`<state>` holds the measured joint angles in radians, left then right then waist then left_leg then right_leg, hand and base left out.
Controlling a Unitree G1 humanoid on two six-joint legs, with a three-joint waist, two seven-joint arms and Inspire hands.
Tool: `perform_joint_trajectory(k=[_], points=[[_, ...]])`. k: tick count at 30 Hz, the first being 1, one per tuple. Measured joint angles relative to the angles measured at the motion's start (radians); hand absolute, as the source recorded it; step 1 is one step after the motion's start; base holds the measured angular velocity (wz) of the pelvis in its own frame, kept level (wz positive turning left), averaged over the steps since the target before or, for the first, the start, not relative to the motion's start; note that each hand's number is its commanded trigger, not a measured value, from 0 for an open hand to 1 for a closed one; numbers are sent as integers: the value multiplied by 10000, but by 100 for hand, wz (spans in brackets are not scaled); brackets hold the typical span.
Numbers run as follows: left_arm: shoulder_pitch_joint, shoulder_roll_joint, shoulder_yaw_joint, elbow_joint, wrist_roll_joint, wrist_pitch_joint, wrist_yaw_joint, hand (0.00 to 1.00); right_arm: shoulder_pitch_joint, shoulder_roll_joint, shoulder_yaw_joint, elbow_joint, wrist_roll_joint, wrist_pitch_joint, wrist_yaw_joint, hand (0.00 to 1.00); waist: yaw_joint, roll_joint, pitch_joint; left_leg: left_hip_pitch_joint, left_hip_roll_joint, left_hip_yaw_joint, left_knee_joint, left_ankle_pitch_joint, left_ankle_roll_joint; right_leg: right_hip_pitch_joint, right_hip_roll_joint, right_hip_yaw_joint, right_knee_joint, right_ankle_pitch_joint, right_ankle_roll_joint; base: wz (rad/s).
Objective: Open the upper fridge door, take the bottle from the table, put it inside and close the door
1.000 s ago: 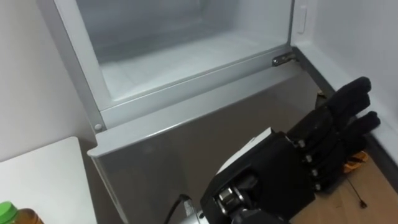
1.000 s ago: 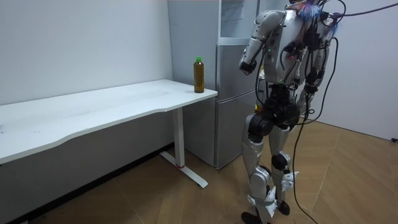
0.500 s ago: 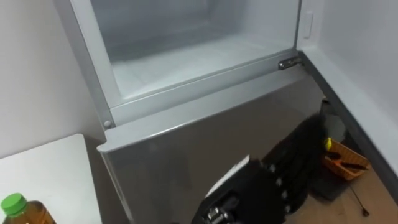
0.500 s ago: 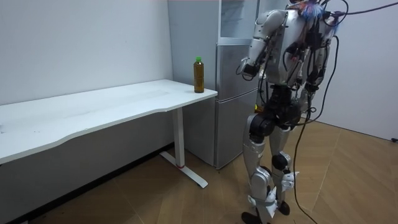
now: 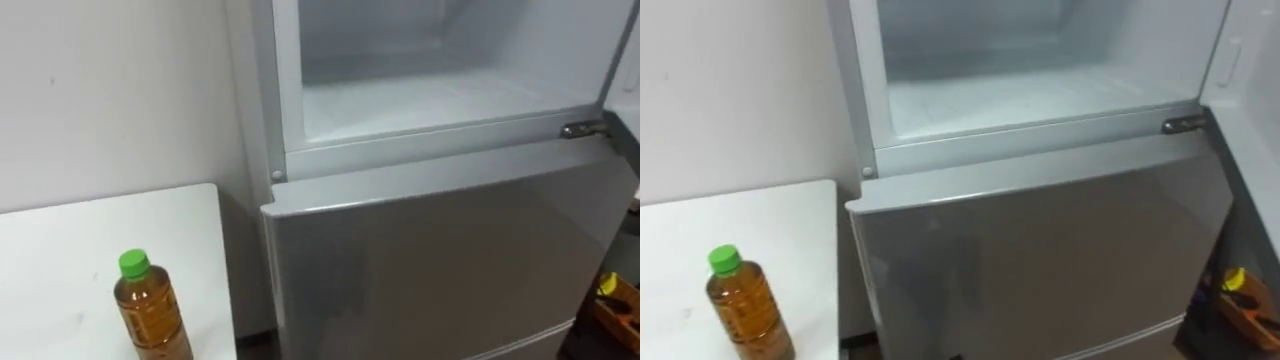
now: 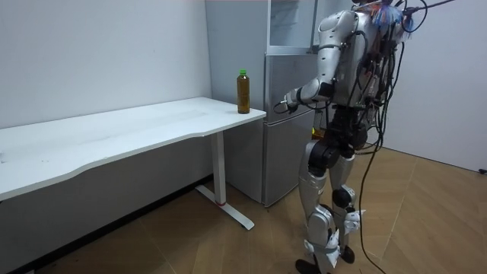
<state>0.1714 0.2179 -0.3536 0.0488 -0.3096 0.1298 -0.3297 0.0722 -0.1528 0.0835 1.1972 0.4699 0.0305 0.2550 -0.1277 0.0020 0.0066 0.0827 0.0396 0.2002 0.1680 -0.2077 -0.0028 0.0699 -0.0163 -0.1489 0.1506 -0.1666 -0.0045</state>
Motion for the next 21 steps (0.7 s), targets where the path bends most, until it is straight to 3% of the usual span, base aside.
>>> perform_joint_trajectory(k=[2,4,7,12,15,17,21], points=[[160,-4,14,824,303,-88,194,0,147,-22,24,-197,73,3,-6,0,60,13,-8,-1,-21,-86,9,0,-3,6,-15,-68,-3,-25,0,11],[225,-94,74,1964,1280,-170,363,0,305,2,26,-380,14,-3,44,0,337,8,-5,5,-20,-95,35,9,-16,5,-18,-73,0,-28,0,2],[513,-163,290,3341,2133,-594,730,0,304,11,117,-318,-42,-97,74,0,518,-35,11,-25,-21,-155,97,9,-16,-7,-25,-80,3,-40,-2,2],[1069,-106,844,4974,2337,-1172,1322,0,393,0,124,-314,-80,-301,79,0,586,-71,21,-40,-59,-311,152,9,-15,71,-84,-274,7,-72,2,10],[1058,-223,1373,6409,2311,-1675,1612,0,449,2,120,-311,-86,-429,81,0,657,-88,18,-2,-104,-414,149,9,-14,167,-123,-386,-11,-121,32,10],[1095,-314,1774,6965,2312,-1820,1788,0,513,-6,107,-320,-82,-542,81,0,747,-98,21,-24,-127,-485,115,8,-13,157,-136,-431,-8,-135,48,10],[1152,-534,2621,8198,2021,-2364,2250,0,682,9,88,-470,-58,-653,83,0,1118,-81,-34,-7,-150,-518,25,8,-9,178,-154,-503,3,-140,58,3]])
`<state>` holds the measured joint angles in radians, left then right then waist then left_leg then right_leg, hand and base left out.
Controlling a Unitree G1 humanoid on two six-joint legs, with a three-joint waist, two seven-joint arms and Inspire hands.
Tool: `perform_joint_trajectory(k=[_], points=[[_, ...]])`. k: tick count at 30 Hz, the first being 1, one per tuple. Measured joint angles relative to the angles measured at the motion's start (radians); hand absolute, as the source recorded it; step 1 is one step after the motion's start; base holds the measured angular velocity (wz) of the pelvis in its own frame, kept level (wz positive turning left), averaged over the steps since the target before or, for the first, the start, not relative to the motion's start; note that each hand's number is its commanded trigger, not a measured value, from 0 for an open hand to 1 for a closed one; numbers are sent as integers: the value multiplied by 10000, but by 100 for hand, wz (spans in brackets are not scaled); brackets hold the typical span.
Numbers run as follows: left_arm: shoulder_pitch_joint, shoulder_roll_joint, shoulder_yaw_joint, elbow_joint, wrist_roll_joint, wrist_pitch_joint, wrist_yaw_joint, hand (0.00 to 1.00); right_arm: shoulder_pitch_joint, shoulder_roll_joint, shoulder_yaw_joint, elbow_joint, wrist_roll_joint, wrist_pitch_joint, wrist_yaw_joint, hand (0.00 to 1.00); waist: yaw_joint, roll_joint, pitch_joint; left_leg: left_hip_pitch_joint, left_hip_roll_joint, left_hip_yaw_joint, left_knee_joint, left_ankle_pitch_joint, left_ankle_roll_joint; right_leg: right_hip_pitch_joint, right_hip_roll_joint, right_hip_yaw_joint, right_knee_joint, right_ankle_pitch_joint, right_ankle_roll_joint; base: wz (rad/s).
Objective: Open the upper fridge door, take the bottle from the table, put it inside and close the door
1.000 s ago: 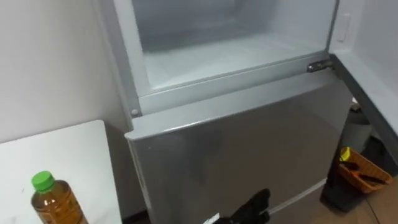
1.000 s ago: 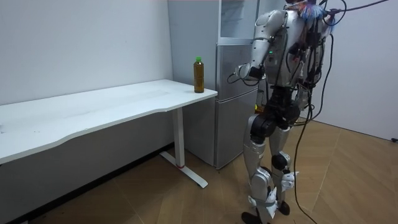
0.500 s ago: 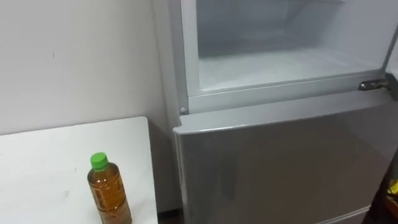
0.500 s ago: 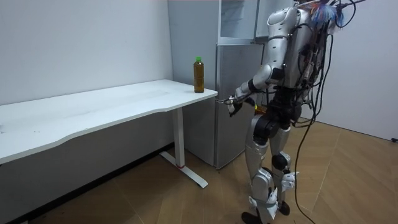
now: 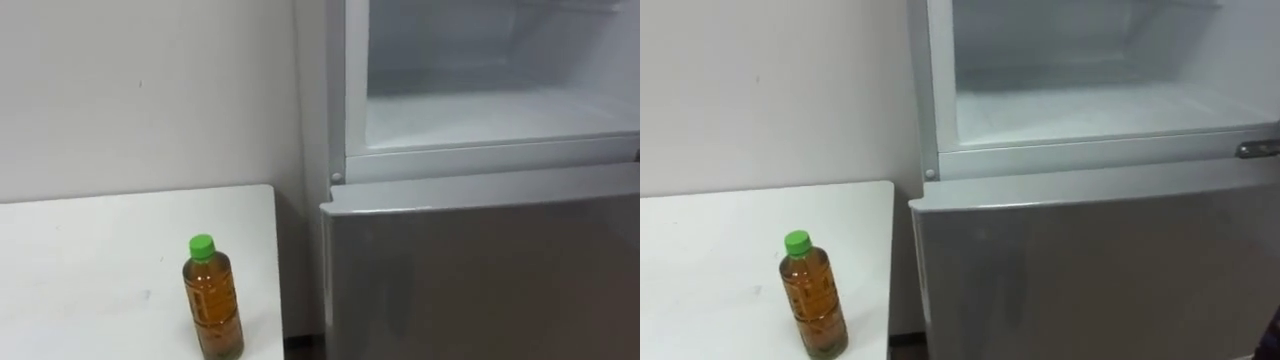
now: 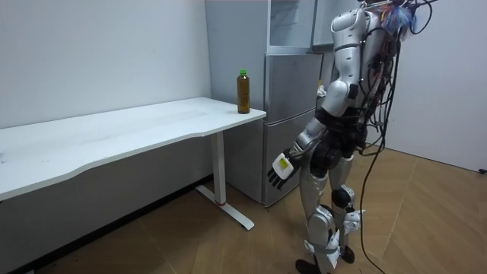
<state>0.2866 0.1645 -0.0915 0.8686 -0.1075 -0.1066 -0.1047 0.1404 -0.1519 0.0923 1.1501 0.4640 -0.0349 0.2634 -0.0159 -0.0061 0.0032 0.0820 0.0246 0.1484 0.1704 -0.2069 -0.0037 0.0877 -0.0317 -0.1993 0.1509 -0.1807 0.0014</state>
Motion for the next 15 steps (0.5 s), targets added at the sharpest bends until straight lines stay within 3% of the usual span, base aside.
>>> perform_joint_trajectory(k=[4,7,15], points=[[-23,-304,1278,1065,-130,-299,407,0,60,27,-276,-123,-264,-94,21,0,233,36,-6,36,-11,-90,-31,0,0,68,3,-21,-38,0,0,3],[-19,-312,1820,1677,-185,-333,742,0,113,21,-430,-245,-333,-176,97,0,289,35,-6,120,-10,-94,-81,-4,-5,180,23,-12,-147,0,0,0],[-42,-394,1886,1959,127,-235,1639,0,224,29,-326,-1621,-510,-173,115,0,548,-20,-35,-23,-16,-124,-46,-12,-9,146,1,-146,-155,-1,1,3]])
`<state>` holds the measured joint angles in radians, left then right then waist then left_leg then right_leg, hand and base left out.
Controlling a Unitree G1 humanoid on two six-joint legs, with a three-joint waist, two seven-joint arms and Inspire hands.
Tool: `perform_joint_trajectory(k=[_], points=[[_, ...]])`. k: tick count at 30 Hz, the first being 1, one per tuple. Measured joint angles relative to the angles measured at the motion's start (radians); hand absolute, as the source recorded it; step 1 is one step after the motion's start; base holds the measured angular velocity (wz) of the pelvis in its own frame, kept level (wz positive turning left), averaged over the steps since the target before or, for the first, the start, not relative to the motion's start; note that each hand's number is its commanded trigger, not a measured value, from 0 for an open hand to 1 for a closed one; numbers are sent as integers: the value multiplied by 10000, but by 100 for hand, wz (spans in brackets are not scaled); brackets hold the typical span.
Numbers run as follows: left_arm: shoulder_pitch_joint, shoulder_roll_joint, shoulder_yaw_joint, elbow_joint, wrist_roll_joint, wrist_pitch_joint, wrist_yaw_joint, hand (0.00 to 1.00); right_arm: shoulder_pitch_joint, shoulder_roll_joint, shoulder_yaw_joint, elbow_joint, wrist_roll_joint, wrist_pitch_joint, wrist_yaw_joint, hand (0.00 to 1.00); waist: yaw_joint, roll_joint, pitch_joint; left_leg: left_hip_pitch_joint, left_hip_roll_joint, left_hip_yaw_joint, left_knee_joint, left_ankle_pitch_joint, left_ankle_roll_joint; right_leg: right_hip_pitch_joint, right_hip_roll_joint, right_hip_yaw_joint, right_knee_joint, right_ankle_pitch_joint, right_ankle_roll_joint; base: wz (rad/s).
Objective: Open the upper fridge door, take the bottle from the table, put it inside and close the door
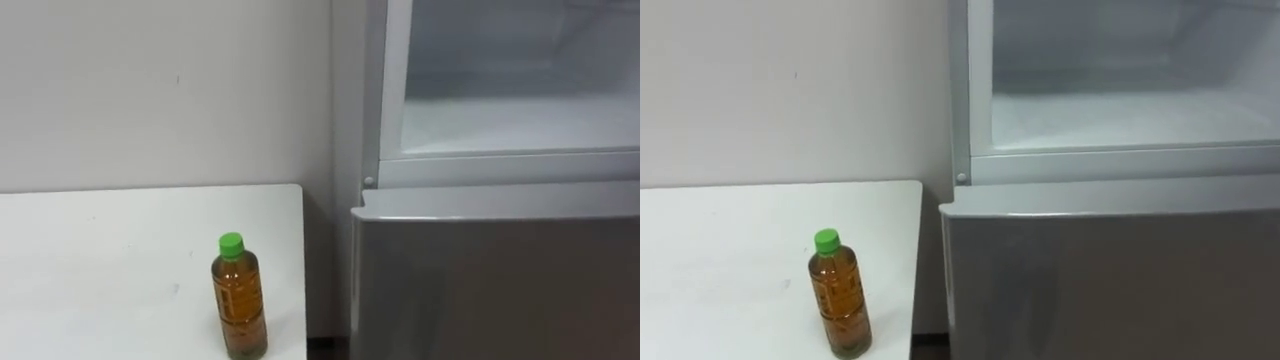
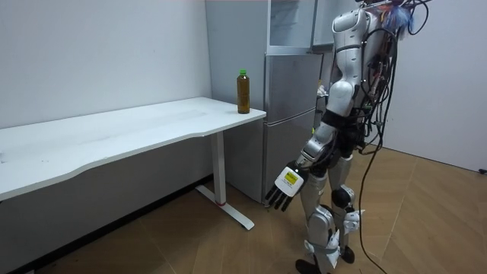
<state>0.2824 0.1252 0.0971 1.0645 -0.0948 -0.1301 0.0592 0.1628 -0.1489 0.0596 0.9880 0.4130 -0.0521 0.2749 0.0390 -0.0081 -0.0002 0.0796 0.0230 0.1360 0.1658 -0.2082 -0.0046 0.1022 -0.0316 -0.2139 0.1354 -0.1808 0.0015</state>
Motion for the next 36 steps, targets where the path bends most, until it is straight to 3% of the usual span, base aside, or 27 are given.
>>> perform_joint_trajectory(k=[5,7,16,22,30,36], points=[[-116,12,-48,-7,112,16,281,0,-177,-12,297,-1449,14,-143,46,0,-26,-45,18,-27,-10,-57,8,0,1,-37,-2,-25,-5,-5,7,2],[-161,3,-212,-18,125,69,419,0,-42,4,444,-2223,29,-107,74,0,-16,-50,-20,-96,-12,-68,32,1,1,-89,-5,-55,-5,-6,7,2],[-391,-3,-431,91,123,174,682,0,61,-12,1148,-5623,139,-112,214,0,13,-14,51,-94,-2,-50,34,1,1,-127,11,7,42,3,4,-1],[-401,53,-427,529,217,235,687,0,69,-27,1200,-6748,181,-90,307,0,239,-33,57,-104,8,-26,-6,-4,7,-163,7,19,171,3,4,0],[-213,114,-418,812,937,685,700,0,68,-96,1253,-8517,208,81,561,0,515,-55,42,-76,11,8,16,-8,13,-149,14,142,249,11,-5,-3],[-185,117,-431,816,1677,1102,699,0,-364,-131,1253,-9757,417,118,753,0,521,-104,27,-63,14,4,25,-7,14,-176,12,181,319,10,-5,0]])
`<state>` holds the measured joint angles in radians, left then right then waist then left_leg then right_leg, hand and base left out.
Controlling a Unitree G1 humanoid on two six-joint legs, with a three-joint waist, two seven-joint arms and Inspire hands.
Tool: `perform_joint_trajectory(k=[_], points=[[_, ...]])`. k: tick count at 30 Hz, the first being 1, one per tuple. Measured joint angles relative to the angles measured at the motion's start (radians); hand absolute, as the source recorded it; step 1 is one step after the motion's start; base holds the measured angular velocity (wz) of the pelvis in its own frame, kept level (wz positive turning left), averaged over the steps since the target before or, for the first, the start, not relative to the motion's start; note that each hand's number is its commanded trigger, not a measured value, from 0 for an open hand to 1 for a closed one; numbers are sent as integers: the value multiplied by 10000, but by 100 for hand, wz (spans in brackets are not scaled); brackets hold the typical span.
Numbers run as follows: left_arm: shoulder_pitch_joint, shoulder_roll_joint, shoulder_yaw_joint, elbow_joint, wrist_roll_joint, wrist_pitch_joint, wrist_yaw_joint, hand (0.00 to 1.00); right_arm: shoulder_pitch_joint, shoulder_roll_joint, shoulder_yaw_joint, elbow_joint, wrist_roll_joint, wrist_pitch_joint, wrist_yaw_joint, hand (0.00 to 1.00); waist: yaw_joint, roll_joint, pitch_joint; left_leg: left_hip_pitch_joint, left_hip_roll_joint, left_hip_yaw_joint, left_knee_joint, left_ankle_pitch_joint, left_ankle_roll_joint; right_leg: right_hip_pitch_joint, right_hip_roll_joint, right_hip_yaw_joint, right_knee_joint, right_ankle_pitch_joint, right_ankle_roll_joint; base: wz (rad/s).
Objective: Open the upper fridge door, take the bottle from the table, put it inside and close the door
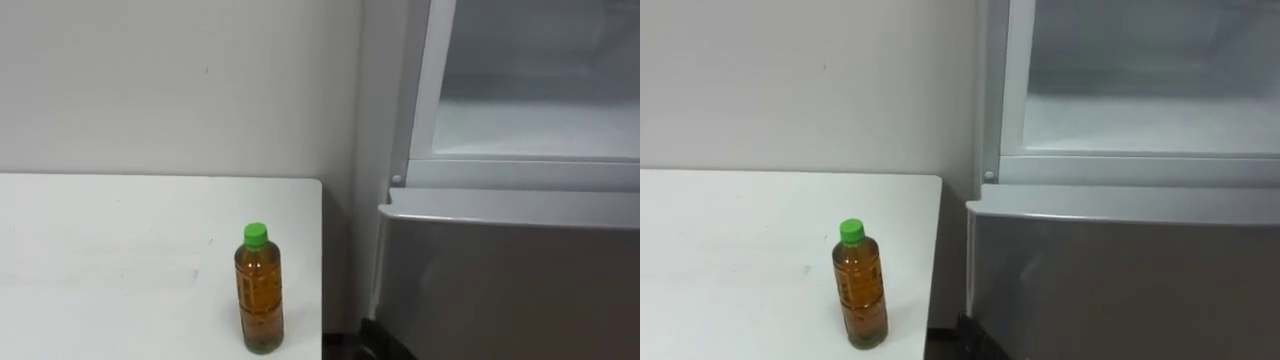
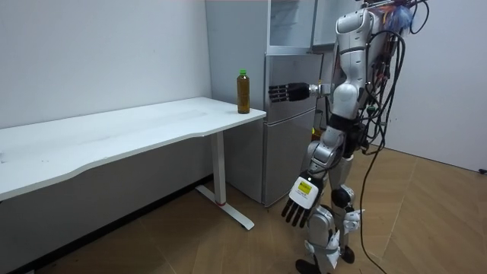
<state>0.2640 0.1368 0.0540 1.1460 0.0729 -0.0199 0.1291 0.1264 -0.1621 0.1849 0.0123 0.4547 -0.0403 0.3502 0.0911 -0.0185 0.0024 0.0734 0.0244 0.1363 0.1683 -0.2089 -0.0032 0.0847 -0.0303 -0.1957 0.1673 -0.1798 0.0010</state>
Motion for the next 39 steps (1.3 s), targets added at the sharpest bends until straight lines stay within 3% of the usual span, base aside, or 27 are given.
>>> perform_joint_trajectory(k=[13,23,29,39], points=[[-73,20,10,144,779,166,54,0,-591,-92,-101,-1516,1322,24,-1,0,285,-89,-44,17,4,24,-7,1,1,1,3,29,16,0,0,0],[-142,17,13,-3,897,279,138,0,-802,-87,-102,-2212,1333,126,-212,0,491,-136,-60,22,6,0,2,1,1,16,-1,5,29,0,0,0],[-145,9,0,-158,981,489,178,0,-1630,-50,-90,-2236,1281,170,-589,0,511,-225,-36,28,4,-41,14,1,1,48,-3,-34,31,0,0,0],[-145,24,-3,-254,1007,605,392,0,-1941,-208,264,-2196,1242,198,-1844,0,583,-248,75,-18,3,-82,3,1,1,46,-3,-128,10,0,0,2]])
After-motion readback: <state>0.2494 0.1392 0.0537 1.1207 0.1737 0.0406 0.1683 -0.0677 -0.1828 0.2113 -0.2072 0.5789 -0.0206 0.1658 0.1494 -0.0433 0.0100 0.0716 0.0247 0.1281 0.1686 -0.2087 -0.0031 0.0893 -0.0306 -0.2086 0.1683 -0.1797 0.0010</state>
